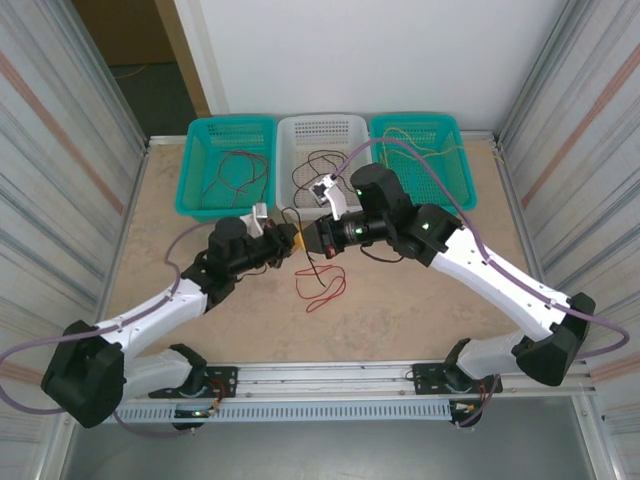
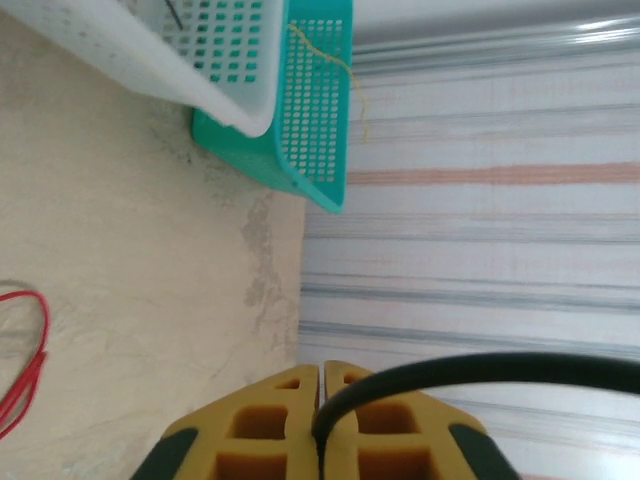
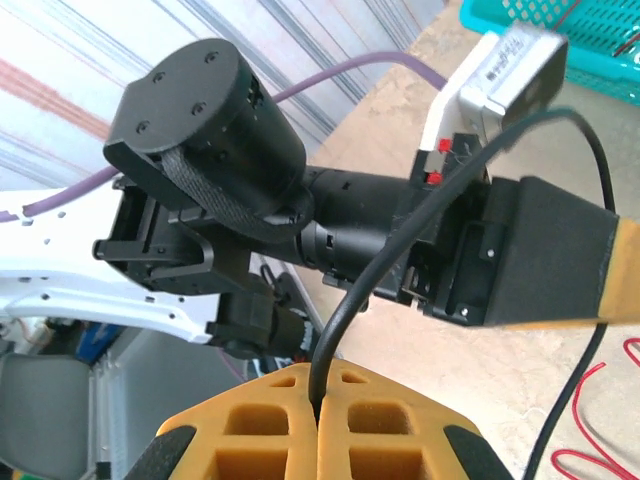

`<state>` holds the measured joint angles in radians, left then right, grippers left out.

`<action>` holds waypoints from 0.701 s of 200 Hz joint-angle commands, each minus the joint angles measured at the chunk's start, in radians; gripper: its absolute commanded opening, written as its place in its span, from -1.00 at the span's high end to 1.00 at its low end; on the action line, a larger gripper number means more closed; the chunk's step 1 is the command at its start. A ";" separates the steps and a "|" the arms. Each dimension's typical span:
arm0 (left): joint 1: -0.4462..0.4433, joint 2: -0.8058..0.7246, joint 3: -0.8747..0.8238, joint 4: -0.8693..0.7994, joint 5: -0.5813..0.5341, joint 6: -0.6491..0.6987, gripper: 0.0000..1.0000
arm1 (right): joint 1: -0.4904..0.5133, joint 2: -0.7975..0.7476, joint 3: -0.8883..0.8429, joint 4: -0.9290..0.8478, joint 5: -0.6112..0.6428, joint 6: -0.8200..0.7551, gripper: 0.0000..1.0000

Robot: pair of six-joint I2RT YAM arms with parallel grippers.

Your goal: Untangle the cables

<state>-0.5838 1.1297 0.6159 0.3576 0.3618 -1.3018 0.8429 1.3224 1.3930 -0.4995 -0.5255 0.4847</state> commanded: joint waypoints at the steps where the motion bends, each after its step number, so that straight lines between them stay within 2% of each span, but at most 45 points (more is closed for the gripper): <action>1: -0.002 -0.076 0.121 -0.233 -0.098 0.314 1.00 | -0.044 -0.065 -0.026 0.046 -0.077 0.074 1.00; 11: -0.044 -0.112 0.162 -0.340 -0.223 0.484 1.00 | -0.071 -0.080 -0.032 0.059 -0.108 0.106 1.00; 20: -0.104 -0.139 0.192 -0.413 -0.381 0.641 1.00 | -0.094 -0.089 -0.027 0.059 -0.137 0.131 1.00; 37: -0.219 -0.161 0.219 -0.480 -0.652 0.933 1.00 | -0.138 -0.104 -0.013 0.057 -0.204 0.183 1.00; 62: -0.324 -0.144 0.234 -0.456 -0.965 1.271 1.00 | -0.156 -0.111 0.028 -0.049 -0.246 0.170 1.00; 80: -0.367 -0.114 0.207 -0.261 -1.162 1.554 1.00 | -0.142 -0.110 0.005 -0.161 -0.227 0.107 1.00; 92: -0.368 -0.107 0.185 -0.109 -1.175 1.728 1.00 | -0.129 -0.102 -0.038 -0.201 -0.224 0.086 1.00; 109: -0.350 -0.091 0.175 0.066 -1.127 1.899 1.00 | -0.085 -0.084 -0.090 -0.239 -0.190 0.057 1.00; 140: -0.254 -0.065 0.217 0.127 -1.048 1.996 1.00 | -0.027 -0.043 -0.113 -0.304 -0.141 0.011 1.00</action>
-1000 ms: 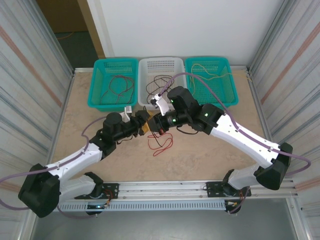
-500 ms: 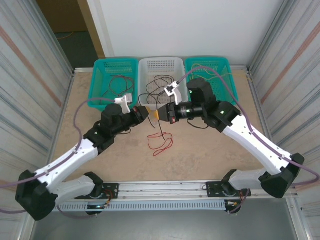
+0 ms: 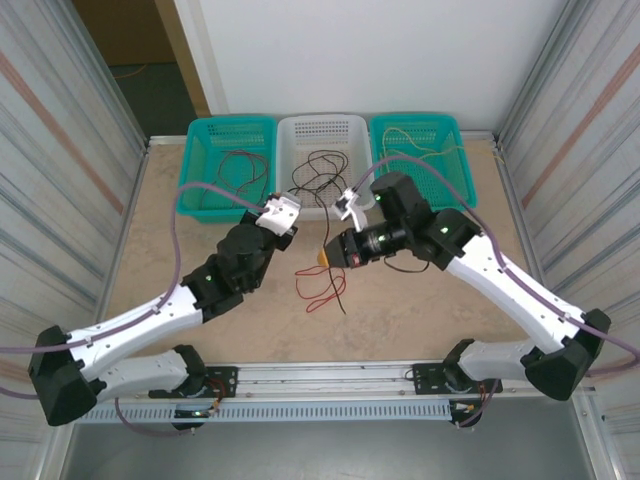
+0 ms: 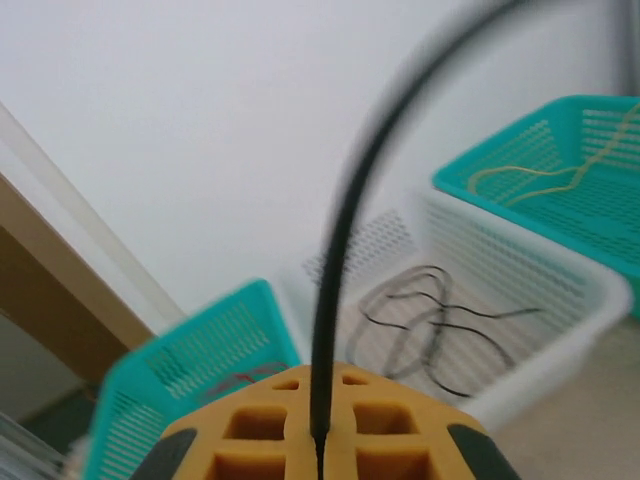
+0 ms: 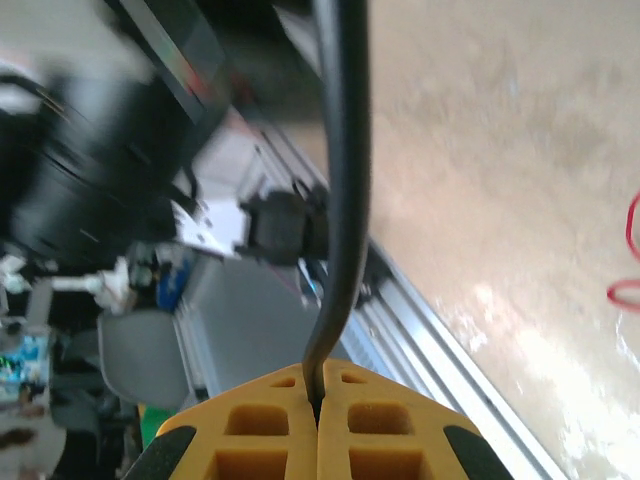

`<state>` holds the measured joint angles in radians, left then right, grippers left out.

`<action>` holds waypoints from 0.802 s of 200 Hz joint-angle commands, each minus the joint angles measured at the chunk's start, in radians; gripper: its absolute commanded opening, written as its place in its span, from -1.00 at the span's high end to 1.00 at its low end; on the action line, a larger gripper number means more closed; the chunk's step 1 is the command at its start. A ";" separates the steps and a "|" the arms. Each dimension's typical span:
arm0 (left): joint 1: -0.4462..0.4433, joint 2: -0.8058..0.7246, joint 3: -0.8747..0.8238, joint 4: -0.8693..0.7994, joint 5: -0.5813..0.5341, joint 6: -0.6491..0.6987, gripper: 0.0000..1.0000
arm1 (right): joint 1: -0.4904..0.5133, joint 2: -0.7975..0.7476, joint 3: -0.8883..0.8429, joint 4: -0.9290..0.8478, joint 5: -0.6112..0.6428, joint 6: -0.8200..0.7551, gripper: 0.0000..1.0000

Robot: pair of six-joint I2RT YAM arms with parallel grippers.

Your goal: Untangle the cables

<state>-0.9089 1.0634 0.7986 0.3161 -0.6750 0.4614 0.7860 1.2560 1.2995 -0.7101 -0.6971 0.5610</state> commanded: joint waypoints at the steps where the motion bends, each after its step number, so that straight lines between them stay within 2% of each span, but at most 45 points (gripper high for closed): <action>1: 0.076 0.000 0.034 0.168 -0.006 0.234 1.00 | 0.030 0.025 -0.021 -0.094 0.030 -0.065 1.00; 18: 0.148 -0.029 0.013 0.180 0.090 0.244 1.00 | 0.030 0.031 -0.037 -0.099 0.031 -0.067 1.00; 31: 0.199 -0.054 0.002 0.130 0.237 0.274 1.00 | 0.032 0.040 -0.046 -0.112 0.029 -0.071 1.00; 43: 0.225 -0.069 0.009 0.078 0.316 0.264 1.00 | 0.032 0.056 -0.042 -0.133 0.029 -0.081 1.00; 79: 0.301 -0.096 0.003 0.001 0.372 0.174 1.00 | 0.010 0.049 0.010 -0.171 0.077 -0.114 1.00; 109: 0.329 -0.142 -0.051 0.027 0.355 0.104 0.18 | -0.062 0.020 0.092 -0.170 0.071 -0.129 1.00; 115: 0.329 -0.148 -0.060 0.036 0.334 0.088 -0.05 | -0.076 0.014 0.115 -0.165 0.076 -0.132 1.00; 117: 0.329 -0.150 -0.061 0.036 0.325 0.083 -0.26 | -0.082 0.013 0.122 -0.162 0.078 -0.133 1.00; 118: 0.329 -0.150 -0.062 0.037 0.321 0.080 -0.42 | -0.084 0.012 0.125 -0.159 0.078 -0.132 1.00; 119: 0.329 -0.151 -0.062 0.036 0.317 0.076 -0.68 | -0.086 0.012 0.127 -0.158 0.078 -0.133 1.00; 120: 0.329 -0.152 -0.062 0.036 0.314 0.074 -0.83 | -0.089 0.011 0.132 -0.156 0.079 -0.133 1.00; 122: 0.329 -0.152 -0.062 0.033 0.306 0.068 -0.94 | -0.095 0.010 0.140 -0.152 0.080 -0.132 1.00; 139: 0.333 -0.166 -0.055 0.004 0.206 -0.013 -0.97 | -0.147 0.017 0.206 -0.109 0.086 -0.129 1.00; 160: 0.349 -0.223 -0.030 -0.112 0.139 -0.207 -0.97 | -0.199 0.056 0.292 -0.042 0.121 -0.117 1.00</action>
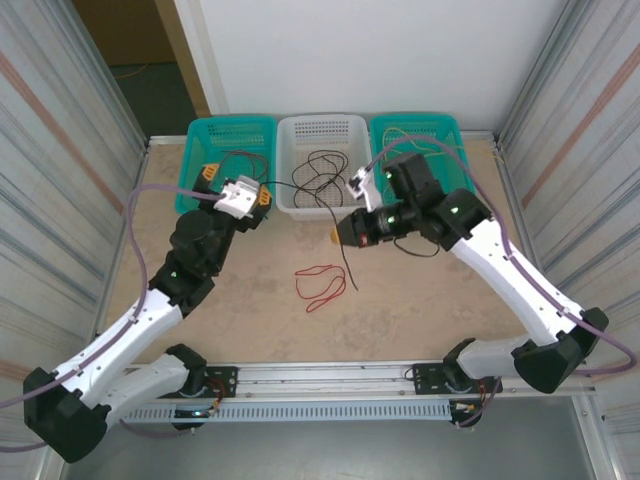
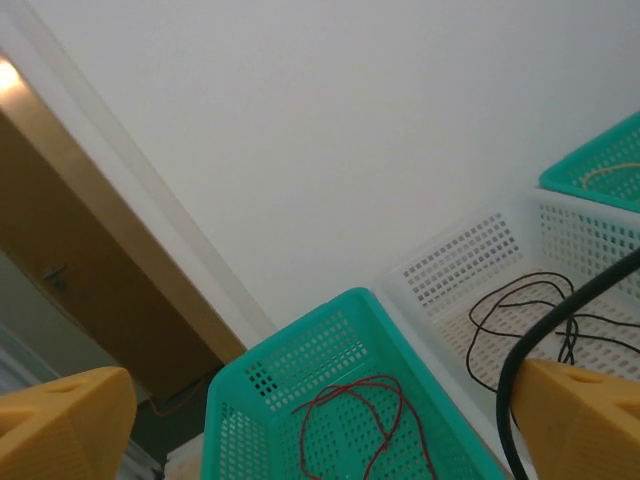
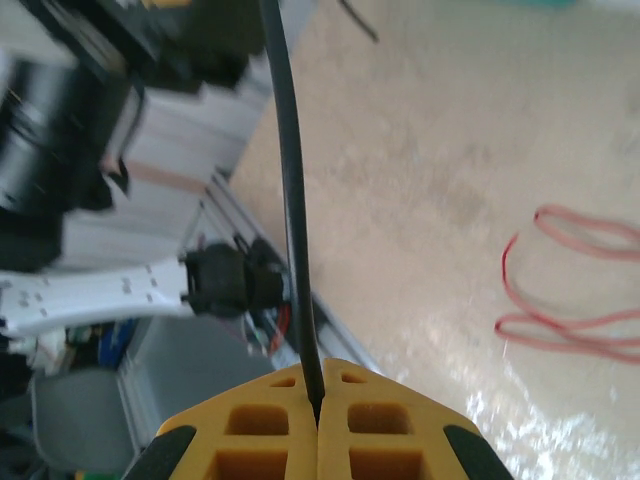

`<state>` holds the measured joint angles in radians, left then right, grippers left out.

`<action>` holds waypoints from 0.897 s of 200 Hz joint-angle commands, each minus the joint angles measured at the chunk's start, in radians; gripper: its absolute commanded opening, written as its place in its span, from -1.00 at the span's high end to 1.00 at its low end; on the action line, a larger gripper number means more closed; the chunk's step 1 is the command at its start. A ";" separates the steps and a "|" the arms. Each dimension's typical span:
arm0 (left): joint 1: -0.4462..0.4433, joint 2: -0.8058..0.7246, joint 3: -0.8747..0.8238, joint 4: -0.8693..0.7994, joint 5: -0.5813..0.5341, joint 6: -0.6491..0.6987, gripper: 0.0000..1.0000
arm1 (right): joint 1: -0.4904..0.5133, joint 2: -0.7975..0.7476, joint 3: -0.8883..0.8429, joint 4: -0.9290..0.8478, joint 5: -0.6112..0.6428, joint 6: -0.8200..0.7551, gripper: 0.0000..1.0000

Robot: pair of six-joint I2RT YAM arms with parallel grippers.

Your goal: Untangle the cables

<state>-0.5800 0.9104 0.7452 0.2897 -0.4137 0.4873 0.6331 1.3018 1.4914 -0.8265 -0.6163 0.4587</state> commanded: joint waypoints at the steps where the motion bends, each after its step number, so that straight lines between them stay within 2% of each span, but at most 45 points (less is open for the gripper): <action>1: 0.022 -0.073 0.026 -0.095 -0.124 -0.248 -0.97 | -0.048 0.014 0.104 0.078 0.042 -0.014 1.00; 16: 0.055 -0.132 0.070 -0.273 -0.127 -0.492 -0.97 | -0.070 0.064 0.172 0.119 0.079 -0.012 1.00; 21: 0.070 -0.155 0.090 -0.339 -0.095 -0.601 -0.97 | -0.078 0.083 0.194 0.133 0.087 -0.014 1.00; 30: 0.114 -0.182 0.113 -0.441 0.023 -0.715 -0.97 | -0.089 0.117 0.232 0.154 0.112 -0.015 1.00; 47: 0.202 -0.220 0.129 -0.530 0.272 -0.837 -0.97 | -0.109 0.200 0.314 0.177 0.157 -0.024 1.00; 66: 0.242 -0.246 0.127 -0.592 0.404 -0.916 -0.97 | -0.122 0.311 0.446 0.177 0.181 -0.048 1.00; 80: 0.242 -0.254 0.126 -0.632 0.442 -0.942 -0.97 | -0.125 0.397 0.547 0.159 0.222 -0.082 1.00; 115: 0.242 -0.247 0.137 -0.738 0.436 -1.058 -0.94 | -0.140 0.638 0.837 0.040 0.351 -0.171 1.00; 140: 0.244 -0.240 0.111 -0.745 0.462 -1.154 -0.58 | -0.145 0.798 1.028 -0.046 0.436 -0.207 1.00; 179: 0.245 -0.165 0.127 -0.832 0.522 -1.215 -0.50 | -0.150 0.904 1.064 -0.070 0.514 -0.231 1.00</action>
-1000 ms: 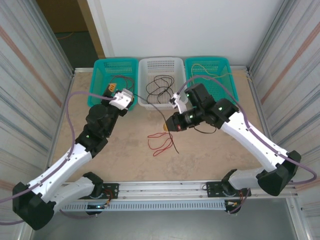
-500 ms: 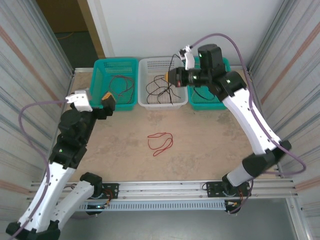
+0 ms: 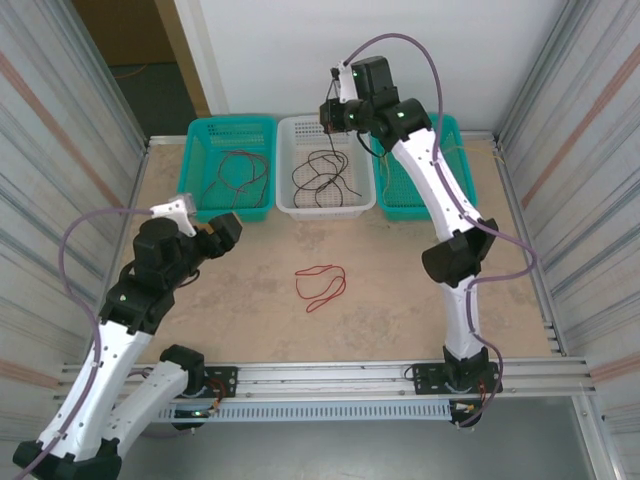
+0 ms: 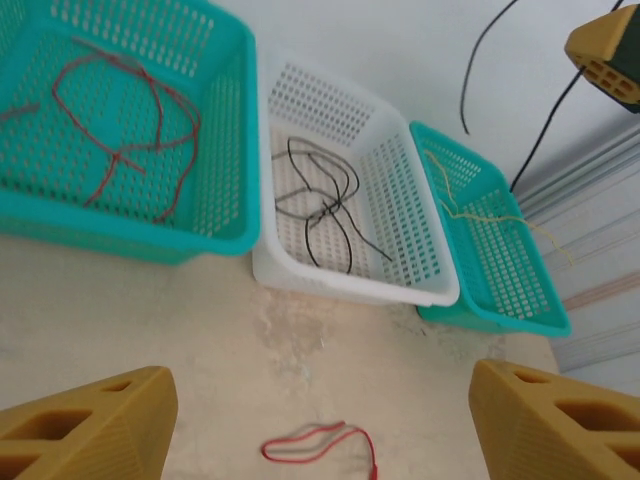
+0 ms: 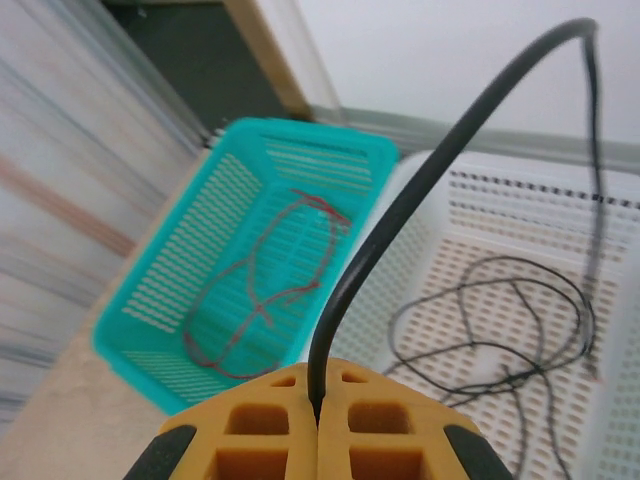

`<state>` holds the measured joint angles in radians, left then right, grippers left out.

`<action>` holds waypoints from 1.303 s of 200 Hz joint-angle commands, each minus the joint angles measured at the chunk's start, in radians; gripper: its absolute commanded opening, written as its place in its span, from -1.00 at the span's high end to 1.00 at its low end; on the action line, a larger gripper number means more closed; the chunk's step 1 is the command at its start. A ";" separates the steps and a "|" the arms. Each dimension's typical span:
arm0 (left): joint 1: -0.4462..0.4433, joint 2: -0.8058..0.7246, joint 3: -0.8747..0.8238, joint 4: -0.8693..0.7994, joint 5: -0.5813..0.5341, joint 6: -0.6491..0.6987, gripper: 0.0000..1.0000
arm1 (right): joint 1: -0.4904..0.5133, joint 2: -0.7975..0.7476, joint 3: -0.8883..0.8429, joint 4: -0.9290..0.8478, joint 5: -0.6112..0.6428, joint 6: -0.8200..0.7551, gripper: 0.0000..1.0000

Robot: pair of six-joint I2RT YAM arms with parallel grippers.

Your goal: Untangle the cables

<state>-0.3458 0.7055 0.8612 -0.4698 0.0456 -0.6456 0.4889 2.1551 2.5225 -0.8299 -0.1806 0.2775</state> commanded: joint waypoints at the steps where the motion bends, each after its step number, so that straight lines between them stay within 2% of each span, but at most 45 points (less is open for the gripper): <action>1: 0.011 0.041 0.010 -0.073 0.064 -0.084 -0.50 | -0.006 0.054 0.033 -0.068 0.077 -0.050 1.00; 18: 0.010 0.072 0.005 -0.088 0.089 -0.101 -0.49 | 0.000 0.097 0.020 -0.091 0.049 -0.063 0.94; 27: 0.010 0.084 0.001 -0.080 0.108 -0.100 -0.49 | 0.005 0.119 0.009 -0.110 0.029 -0.073 0.72; 34: 0.010 0.093 0.001 -0.083 0.113 -0.103 -0.49 | 0.008 0.129 -0.007 -0.119 0.016 -0.081 0.46; 40: 0.011 0.102 0.002 -0.087 0.119 -0.106 -0.49 | 0.012 0.133 -0.028 -0.119 0.017 -0.085 0.34; 60: 0.010 0.132 0.013 -0.099 0.141 -0.102 -0.49 | 0.019 0.123 -0.099 -0.097 0.038 -0.091 0.19; 73: 0.011 0.145 0.014 -0.099 0.156 -0.105 -0.47 | 0.020 0.107 -0.118 -0.092 0.035 -0.087 -0.03; 85: 0.011 0.153 0.013 -0.099 0.165 -0.110 -0.46 | 0.026 0.085 -0.137 -0.092 0.033 -0.083 -0.12; 115: -0.007 0.164 0.002 -0.090 0.172 -0.117 -0.45 | 0.066 -0.047 -0.308 -0.064 0.025 -0.064 -0.14; 144: -0.074 0.213 -0.026 -0.096 0.159 -0.118 -0.37 | 0.149 -0.281 -0.675 0.056 0.079 -0.018 -0.12; 172: -0.188 0.312 -0.070 -0.075 0.142 -0.155 -0.21 | 0.194 -0.526 -1.037 0.187 0.065 0.129 -0.11; 194: -0.238 0.411 -0.097 -0.031 0.162 -0.201 -0.07 | 0.212 -0.660 -1.248 0.226 0.085 0.238 -0.06; 223: -0.269 0.527 -0.116 0.045 0.196 -0.244 -0.04 | 0.221 -0.755 -1.384 0.214 0.107 0.296 -0.02; 260: -0.280 0.679 -0.095 0.099 0.239 -0.252 -0.02 | 0.221 -0.793 -1.402 0.206 0.114 0.304 0.00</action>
<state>-0.6174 1.3235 0.7528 -0.4202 0.2481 -0.8696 0.7071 1.4090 1.1141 -0.6498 -0.0948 0.5354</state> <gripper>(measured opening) 0.513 0.504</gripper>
